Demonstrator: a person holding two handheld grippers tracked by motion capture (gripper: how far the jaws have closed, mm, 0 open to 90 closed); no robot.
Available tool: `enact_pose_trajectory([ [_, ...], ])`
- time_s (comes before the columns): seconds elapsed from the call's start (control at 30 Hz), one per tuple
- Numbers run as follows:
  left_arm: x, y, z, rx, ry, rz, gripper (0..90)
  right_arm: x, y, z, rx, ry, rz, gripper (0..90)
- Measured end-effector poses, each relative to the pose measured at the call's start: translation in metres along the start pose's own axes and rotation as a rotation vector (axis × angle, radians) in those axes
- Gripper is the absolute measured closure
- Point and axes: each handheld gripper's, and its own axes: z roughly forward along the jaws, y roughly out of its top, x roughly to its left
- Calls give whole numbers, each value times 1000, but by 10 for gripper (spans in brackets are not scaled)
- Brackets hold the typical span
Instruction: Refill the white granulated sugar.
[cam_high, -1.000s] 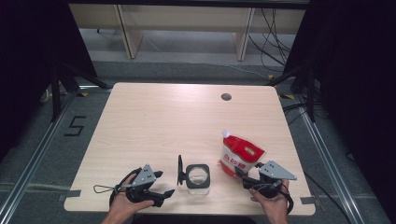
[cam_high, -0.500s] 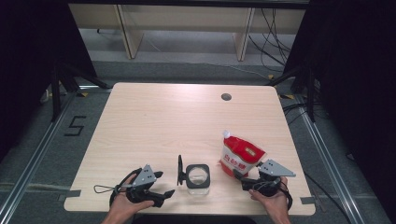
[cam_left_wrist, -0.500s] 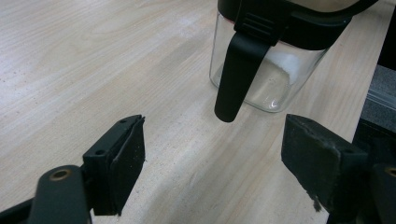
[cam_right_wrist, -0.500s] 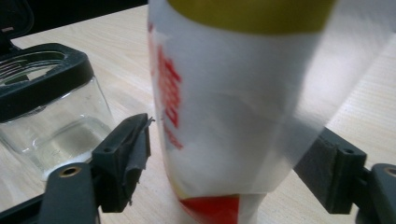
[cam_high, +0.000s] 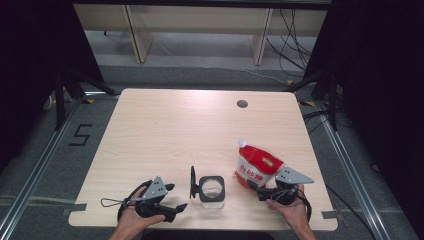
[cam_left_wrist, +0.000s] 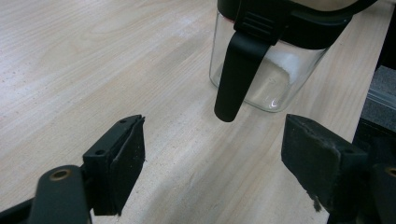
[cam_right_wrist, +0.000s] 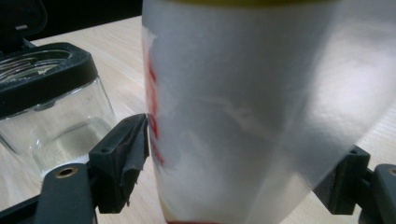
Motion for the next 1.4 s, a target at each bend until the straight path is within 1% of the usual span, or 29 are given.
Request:
enact_pose_trajectory([
  [0.03,0,0,0,3,0,1,212,3,0,-1,7,5,55,237],
  [0.13,0,0,1,1,-6,5,212,-2,-1,5,-24,11,18,244],
  [0.2,0,-1,1,0,-6,0,212,0,-1,5,-5,33,40,251],
  [0.23,0,0,1,-1,-6,4,212,-2,-2,7,4,6,11,251],
  [0.27,1,0,0,2,1,13,212,2,-2,6,16,17,50,252],
  [0.3,1,0,0,6,4,14,213,2,-3,8,18,6,56,254],
  [0.37,1,0,0,6,-1,15,213,0,-3,11,0,12,42,256],
  [0.43,1,0,0,10,-9,15,212,0,-3,11,10,13,44,256],
  [0.47,1,0,0,10,-11,9,212,-2,-3,13,10,23,23,255],
  [0.53,1,0,1,11,-11,6,212,0,-3,12,12,24,44,254],
  [0.6,1,0,0,16,-8,9,212,-1,-2,13,1,36,26,256],
  [0.67,0,-1,1,3,-3,7,213,-2,-2,15,7,11,5,257],
  [0.7,1,0,1,8,-7,8,212,-1,-2,14,17,15,35,258],
  [0.73,1,-1,1,8,-6,7,213,-2,-2,16,5,11,10,259],
  [0.77,1,-1,1,8,-6,8,213,2,-2,15,5,31,58,259],
  [0.8,1,-1,1,7,-6,8,212,3,-1,15,8,31,66,260],
  [0.83,1,-1,1,7,-6,7,213,3,-1,15,11,26,64,260],
  [0.87,0,-1,1,4,-3,7,213,0,-1,17,12,13,23,261],
  [0.9,0,-1,1,4,-3,7,213,-1,-1,18,7,8,9,261],
  [0.93,0,-1,1,4,-3,7,213,0,0,18,-7,26,15,260],
  [0.97,1,0,1,7,-8,9,213,2,-1,18,3,19,48,262],
  [1.03,0,0,1,3,-9,5,212,0,0,19,-9,-1,3,276],
  [1.1,1,0,1,3,-8,6,213,0,0,20,-12,8,6,276],
  [1.13,0,0,1,2,-9,4,212,-1,0,21,-19,2,-16,276],
  [1.17,0,0,1,1,-10,4,213,1,0,20,-7,5,10,276],
  [1.2,0,0,1,2,-10,5,212,1,0,21,-11,4,13,275],
  [1.23,0,0,1,7,-9,6,213,2,0,23,-32,7,33,275],
  [1.33,1,0,1,13,-6,11,213,0,1,24,-31,15,9,273],
  [1.4,1,0,1,12,-6,10,213,0,1,24,-24,-8,1,271],
])
